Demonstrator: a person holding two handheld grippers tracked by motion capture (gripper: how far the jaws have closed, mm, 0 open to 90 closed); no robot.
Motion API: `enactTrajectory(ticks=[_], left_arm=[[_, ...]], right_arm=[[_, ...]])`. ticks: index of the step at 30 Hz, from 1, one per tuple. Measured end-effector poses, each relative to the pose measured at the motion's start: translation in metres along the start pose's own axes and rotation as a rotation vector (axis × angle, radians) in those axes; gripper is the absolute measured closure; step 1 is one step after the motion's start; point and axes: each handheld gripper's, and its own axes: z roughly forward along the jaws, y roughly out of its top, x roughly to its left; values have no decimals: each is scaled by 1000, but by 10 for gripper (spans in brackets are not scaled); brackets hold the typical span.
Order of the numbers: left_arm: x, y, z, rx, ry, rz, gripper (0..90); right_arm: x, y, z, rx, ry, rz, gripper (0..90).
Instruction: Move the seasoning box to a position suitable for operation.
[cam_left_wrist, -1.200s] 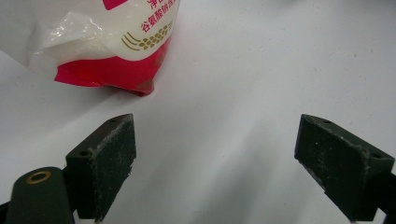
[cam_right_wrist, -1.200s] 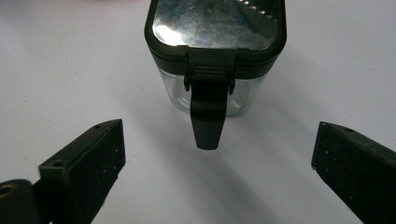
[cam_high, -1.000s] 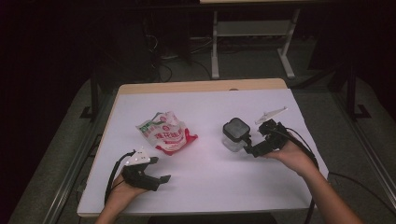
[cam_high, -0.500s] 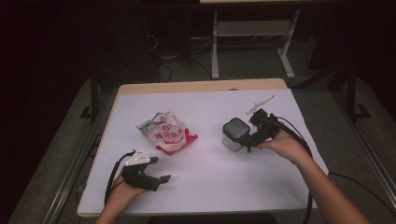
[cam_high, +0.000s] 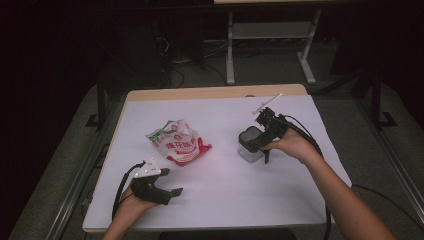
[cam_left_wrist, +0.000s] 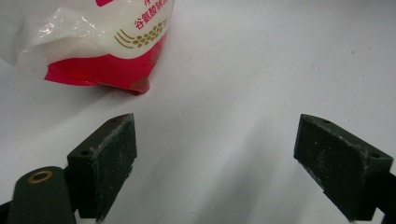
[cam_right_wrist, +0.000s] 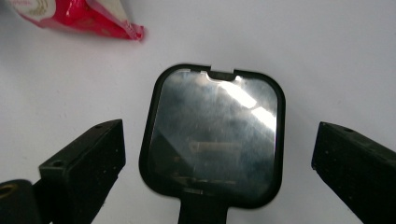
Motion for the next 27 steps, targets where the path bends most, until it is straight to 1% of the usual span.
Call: enactTrajectory(ticks=[1,4,5,6,7,10,11,13,15,16,17,21,23,24,25,26,27], left_arm=[[0,0,0,0,0,-1,129],[0,0,0,2,0,3,129],[0,0,0,1,-2,3,129],[0,0,0,2,-2,4,129],[0,0,0,3,-2,3,129],[0,0,0,6,-4,5,129],[-1,0,0,7,-5,5,129],[-1,0,0,11,-5,10,129],[-2,0,0,4,-8,1,129],[-1,0,1,4,-9,2,129],[-1,0,1,12,-7,10,129],[-2,0,1,10,-8,13,129],[-2,0,1,14,-7,16,129],[-2,0,1,9,-9,10,129],[-3,0,2,4,-11,3,129],[-3,0,2,10,-13,10,129],[-3,0,2,10,-13,10,129]], right_arm=[[-1,5,4,22,-6,-10,24],[-2,10,7,22,-1,-9,24],[-1,15,9,17,14,-7,25],[-1,15,9,17,14,-7,25],[-1,19,14,40,20,-9,24],[1,23,18,50,13,-15,24],[1,26,20,60,1,-26,24],[1,27,21,67,-5,-29,24],[0,27,24,76,6,-20,24],[0,27,29,98,1,-20,24],[-1,27,31,106,4,-18,24],[-1,26,38,150,1,-9,24],[-1,26,40,157,-3,-12,24],[1,26,44,174,1,-8,24],[1,26,44,174,1,-8,24],[2,26,47,194,0,-8,24],[2,26,47,194,0,-8,24]])
